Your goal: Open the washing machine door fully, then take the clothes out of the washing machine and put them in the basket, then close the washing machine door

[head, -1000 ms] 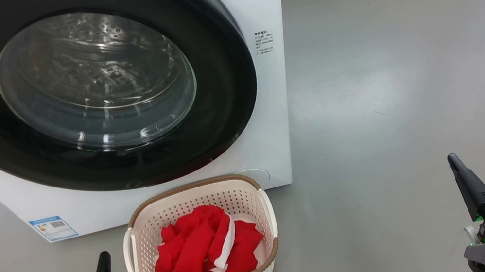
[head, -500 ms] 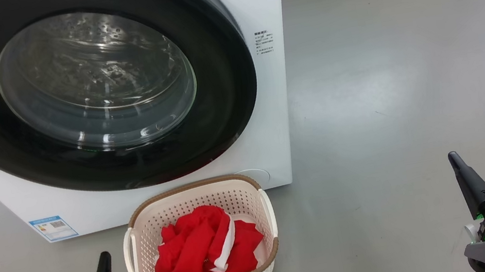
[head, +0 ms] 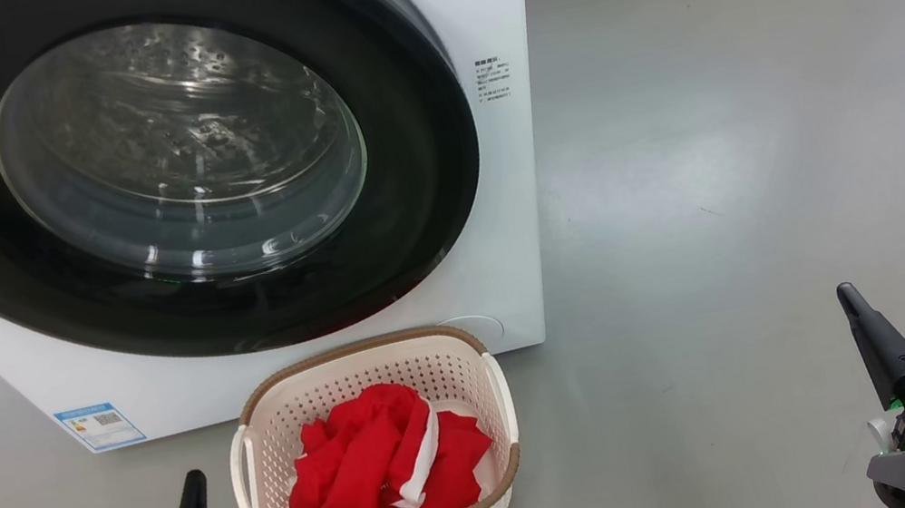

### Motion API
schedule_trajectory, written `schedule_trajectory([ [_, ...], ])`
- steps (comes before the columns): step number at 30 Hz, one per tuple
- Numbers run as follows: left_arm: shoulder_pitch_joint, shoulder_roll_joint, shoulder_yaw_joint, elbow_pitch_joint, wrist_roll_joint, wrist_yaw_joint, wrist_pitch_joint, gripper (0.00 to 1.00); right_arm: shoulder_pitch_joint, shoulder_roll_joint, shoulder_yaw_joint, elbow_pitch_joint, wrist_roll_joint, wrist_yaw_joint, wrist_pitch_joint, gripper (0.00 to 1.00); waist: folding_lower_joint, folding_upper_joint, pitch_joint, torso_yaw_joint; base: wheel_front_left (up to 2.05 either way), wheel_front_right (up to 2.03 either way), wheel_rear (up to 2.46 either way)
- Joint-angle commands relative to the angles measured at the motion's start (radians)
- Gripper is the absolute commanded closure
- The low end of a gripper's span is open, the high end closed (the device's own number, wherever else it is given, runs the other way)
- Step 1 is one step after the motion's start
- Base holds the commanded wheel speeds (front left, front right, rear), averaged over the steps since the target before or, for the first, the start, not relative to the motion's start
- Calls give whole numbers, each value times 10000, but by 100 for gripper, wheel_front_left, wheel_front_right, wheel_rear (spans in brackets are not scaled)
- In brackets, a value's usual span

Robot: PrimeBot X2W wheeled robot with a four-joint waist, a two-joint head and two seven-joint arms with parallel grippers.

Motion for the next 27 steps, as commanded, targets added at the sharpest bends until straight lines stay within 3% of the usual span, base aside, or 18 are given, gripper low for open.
schedule_trajectory([
  [1, -390, 74, 360, -194, -88, -69, 42, 100, -413, -112, 150, -245, 21, -4, 78, 100, 0, 0, 0, 0, 0, 0, 0],
  [27, -392, 58, 384, -194, -69, -69, 61, 100, -417, -88, 115, -243, -9, -4, 107, 100, 0, 0, 0, 0, 0, 0, 0],
])
